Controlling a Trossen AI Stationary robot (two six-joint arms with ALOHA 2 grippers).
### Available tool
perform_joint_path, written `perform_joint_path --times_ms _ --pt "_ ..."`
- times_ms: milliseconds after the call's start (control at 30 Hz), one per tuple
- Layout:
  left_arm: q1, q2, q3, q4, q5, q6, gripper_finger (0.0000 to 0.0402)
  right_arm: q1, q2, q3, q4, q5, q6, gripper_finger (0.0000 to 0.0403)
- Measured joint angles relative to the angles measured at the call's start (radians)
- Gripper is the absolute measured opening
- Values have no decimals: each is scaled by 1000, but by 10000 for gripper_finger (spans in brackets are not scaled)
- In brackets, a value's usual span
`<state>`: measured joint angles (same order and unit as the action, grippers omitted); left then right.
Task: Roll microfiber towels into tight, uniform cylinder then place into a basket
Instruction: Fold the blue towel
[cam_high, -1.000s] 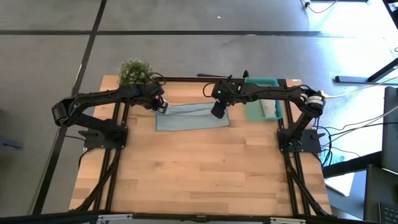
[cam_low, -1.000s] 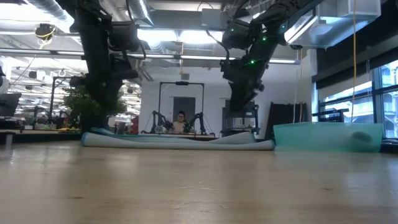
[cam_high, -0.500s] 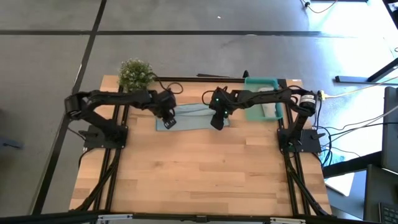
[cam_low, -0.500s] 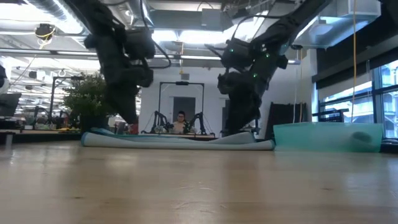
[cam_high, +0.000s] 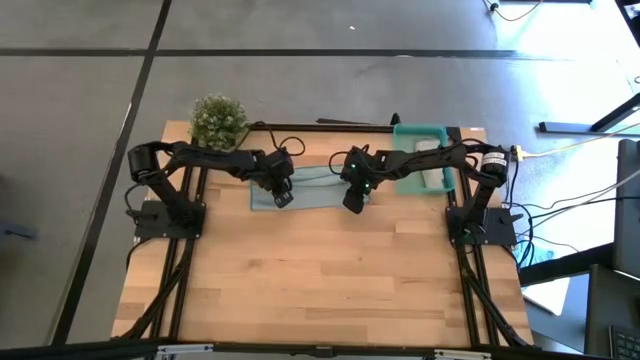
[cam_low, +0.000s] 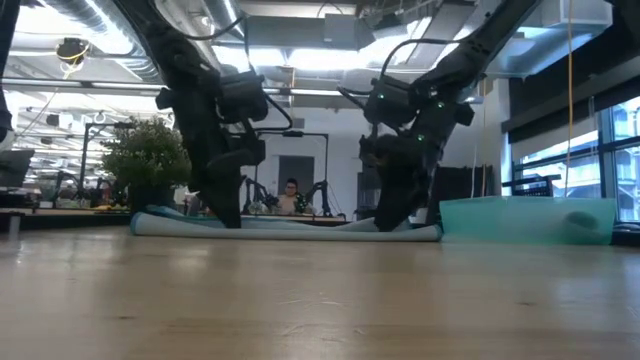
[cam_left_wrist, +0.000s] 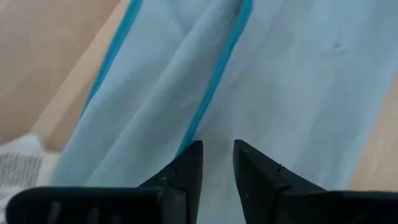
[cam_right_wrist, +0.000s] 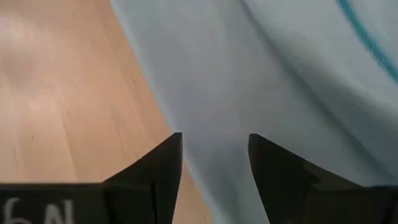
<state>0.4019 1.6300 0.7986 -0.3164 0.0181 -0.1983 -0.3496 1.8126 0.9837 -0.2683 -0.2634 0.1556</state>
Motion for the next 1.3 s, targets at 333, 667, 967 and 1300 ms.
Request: perform_joint_path --times_ms 333,667,967,1300 --pt "33 -11 0 50 -115 38 85 -4 -3 -39 40 39 -2 184" --pt "136 -13 0 99 -219 44 85 -4 -3 -40 42 42 -4 184" --pt "112 -66 79 160 128 200 85 -4 -3 -40 41 44 -6 184" --pt "38 104 82 406 251 232 85 -4 -3 -40 42 44 -4 184"
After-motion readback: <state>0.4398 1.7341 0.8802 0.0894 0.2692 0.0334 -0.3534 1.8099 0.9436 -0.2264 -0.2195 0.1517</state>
